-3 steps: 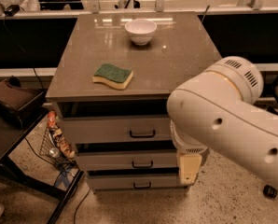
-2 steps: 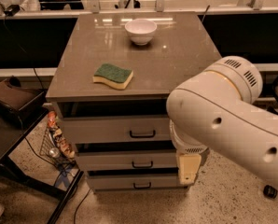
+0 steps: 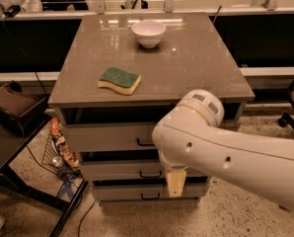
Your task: Open top drawer
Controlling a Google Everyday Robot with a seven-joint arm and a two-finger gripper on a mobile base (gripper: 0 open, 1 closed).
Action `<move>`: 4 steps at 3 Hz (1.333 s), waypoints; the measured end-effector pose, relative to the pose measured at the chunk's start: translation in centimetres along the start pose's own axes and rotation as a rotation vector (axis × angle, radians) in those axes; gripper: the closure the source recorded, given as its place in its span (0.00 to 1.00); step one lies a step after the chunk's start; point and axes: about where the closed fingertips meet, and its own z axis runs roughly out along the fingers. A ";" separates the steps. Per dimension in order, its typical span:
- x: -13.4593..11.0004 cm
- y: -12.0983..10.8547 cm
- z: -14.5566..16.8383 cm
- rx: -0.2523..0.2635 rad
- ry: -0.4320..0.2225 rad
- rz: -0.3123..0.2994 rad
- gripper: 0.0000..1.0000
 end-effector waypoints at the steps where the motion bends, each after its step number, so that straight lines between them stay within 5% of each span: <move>1: -1.3 -0.3 2.7 0.011 -0.012 -0.025 0.00; 4: -3.8 -1.5 10.3 -0.026 -0.013 -0.075 0.00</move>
Offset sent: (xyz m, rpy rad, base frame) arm 0.0385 0.0421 -0.0740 0.0211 -0.0109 0.0748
